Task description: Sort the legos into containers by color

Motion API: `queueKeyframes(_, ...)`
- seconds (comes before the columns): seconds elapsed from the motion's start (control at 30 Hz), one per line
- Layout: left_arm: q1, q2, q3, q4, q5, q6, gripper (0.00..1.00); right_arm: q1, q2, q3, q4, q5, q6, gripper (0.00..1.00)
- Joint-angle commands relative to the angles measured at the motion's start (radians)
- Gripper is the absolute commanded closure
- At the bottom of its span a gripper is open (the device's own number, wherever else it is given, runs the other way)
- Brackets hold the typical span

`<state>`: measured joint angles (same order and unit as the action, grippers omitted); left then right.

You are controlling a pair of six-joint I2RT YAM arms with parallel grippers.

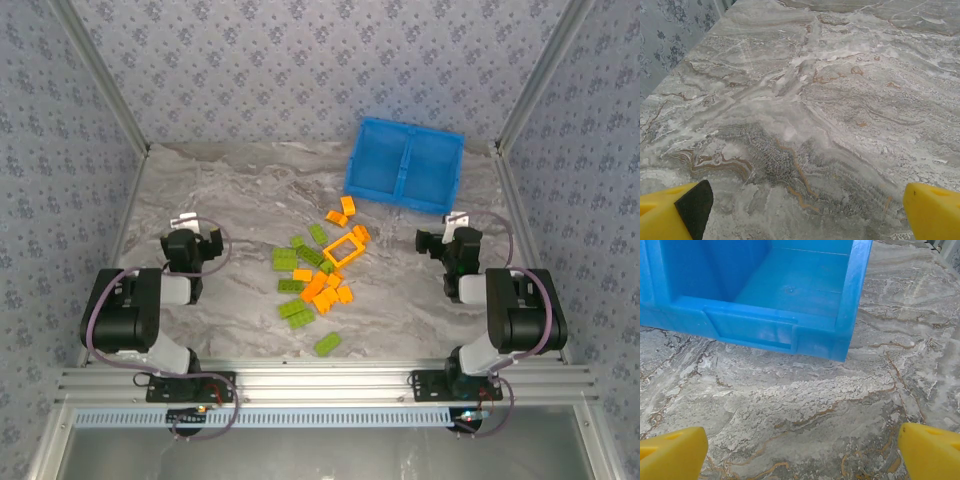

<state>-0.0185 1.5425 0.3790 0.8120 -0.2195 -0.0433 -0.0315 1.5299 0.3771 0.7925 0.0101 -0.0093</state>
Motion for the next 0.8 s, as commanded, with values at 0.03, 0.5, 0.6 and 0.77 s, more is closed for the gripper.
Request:
queueKeyframes(0.03, 0.006, -0.010, 0.018, 0.030, 0.016, -0.010, 0.01, -0.006, -0.010, 0.017, 0.001, -0.010, -0.017, 0.00)
queueKeyframes(0.5, 0.008, -0.009, 0.019, 0.029, 0.018, -0.010, 0.01, -0.014, -0.009, 0.018, 0.001, -0.021, -0.012, 0.00)
queueKeyframes(0.6, 0.008, -0.010, 0.018, 0.029, 0.018, -0.009, 0.01, -0.013, -0.020, 0.015, 0.006, -0.018, -0.009, 0.00)
queueKeyframes(0.77, 0.008, -0.010, 0.018, 0.032, 0.018, -0.007, 0.00, 0.025, -0.270, 0.084, -0.348, 0.113, 0.081, 0.00)
